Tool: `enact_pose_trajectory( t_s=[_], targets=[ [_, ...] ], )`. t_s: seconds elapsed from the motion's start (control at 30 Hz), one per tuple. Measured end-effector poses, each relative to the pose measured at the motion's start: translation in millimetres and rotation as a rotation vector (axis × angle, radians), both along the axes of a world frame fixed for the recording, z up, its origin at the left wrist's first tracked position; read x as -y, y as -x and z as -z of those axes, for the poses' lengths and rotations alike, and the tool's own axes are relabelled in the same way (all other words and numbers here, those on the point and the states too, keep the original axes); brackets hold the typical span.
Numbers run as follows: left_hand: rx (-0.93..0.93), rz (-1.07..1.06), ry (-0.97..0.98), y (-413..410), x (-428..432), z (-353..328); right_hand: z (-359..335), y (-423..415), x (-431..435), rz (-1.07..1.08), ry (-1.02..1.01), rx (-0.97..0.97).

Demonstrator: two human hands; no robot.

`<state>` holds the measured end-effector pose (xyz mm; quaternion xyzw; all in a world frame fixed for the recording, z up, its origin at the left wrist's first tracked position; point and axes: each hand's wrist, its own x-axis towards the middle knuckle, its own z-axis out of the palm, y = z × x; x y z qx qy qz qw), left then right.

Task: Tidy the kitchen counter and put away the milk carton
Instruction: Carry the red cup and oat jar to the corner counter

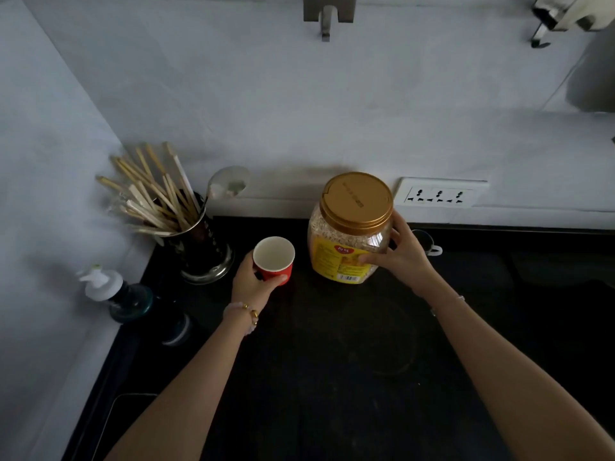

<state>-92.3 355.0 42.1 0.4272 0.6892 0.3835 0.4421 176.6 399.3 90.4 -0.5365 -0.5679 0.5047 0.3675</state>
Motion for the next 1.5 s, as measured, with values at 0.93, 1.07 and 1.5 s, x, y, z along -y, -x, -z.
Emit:
enact_pose_trajectory(
  t_s=[0.93,1.07,1.5],
  targets=[
    [-0.034,0.007,0.012,-2,-64,7,-1,-22,-16,-0.097,0.078,0.097],
    [-0.034,0.018,0.034,2,-54,4,-2,-24,-17,-0.095,0.082,0.125],
    [-0.153,0.151,-0.022,0,53,-46,-11,-31,65,0.034,0.11,0.324]
  ],
)
